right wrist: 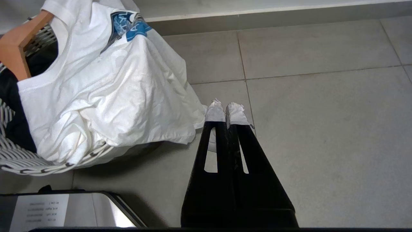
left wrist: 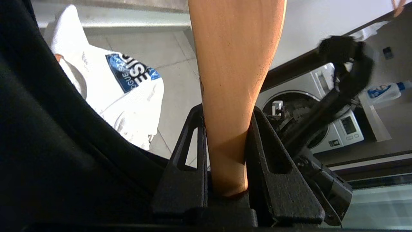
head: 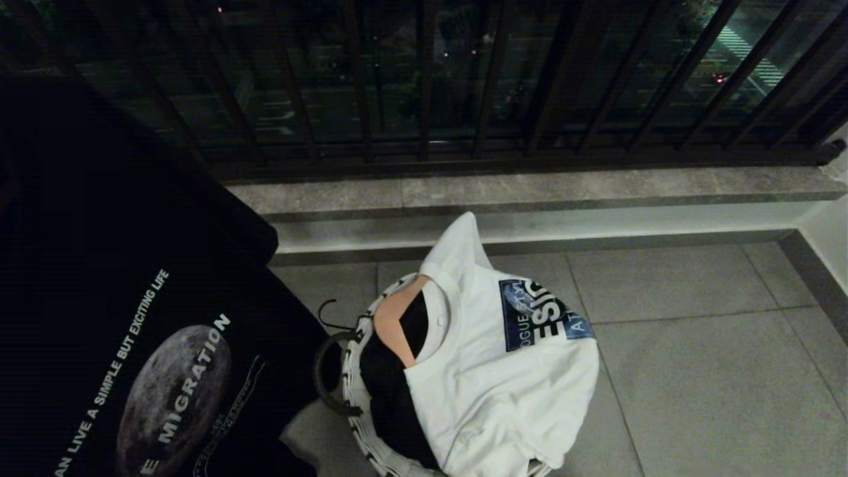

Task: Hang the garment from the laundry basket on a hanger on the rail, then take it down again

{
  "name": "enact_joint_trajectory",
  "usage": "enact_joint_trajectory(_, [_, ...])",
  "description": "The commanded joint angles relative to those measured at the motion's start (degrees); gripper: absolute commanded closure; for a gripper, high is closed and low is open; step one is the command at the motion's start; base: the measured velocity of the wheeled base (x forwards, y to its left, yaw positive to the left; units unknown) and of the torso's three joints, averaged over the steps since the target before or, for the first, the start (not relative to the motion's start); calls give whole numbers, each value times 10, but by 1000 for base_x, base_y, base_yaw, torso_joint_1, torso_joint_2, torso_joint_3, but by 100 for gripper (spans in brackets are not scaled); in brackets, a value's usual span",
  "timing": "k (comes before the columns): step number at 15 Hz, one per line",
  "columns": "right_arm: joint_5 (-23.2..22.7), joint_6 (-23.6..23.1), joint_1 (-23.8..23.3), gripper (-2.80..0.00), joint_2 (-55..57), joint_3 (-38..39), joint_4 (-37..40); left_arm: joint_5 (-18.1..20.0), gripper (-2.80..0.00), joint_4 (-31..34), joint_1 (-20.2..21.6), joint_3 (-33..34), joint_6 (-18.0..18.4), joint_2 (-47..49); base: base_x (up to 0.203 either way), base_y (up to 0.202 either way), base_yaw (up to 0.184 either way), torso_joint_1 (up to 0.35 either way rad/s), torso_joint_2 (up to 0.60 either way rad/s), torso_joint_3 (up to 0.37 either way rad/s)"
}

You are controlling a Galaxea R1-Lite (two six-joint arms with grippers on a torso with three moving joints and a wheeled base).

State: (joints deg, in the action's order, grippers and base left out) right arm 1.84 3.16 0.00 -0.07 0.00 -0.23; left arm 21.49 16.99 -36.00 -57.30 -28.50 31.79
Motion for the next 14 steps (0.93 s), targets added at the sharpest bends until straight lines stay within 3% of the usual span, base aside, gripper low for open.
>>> enact_joint_trajectory(1, [0,0,0,0,0,0,0,2,0,1,1,1,-4,-26,0,0,0,0,0,0])
enact_joint_trajectory(14, [0,0,0,0,1,0,0,2,0,30,1,13,-6,-69,0,0,0,0,0,0])
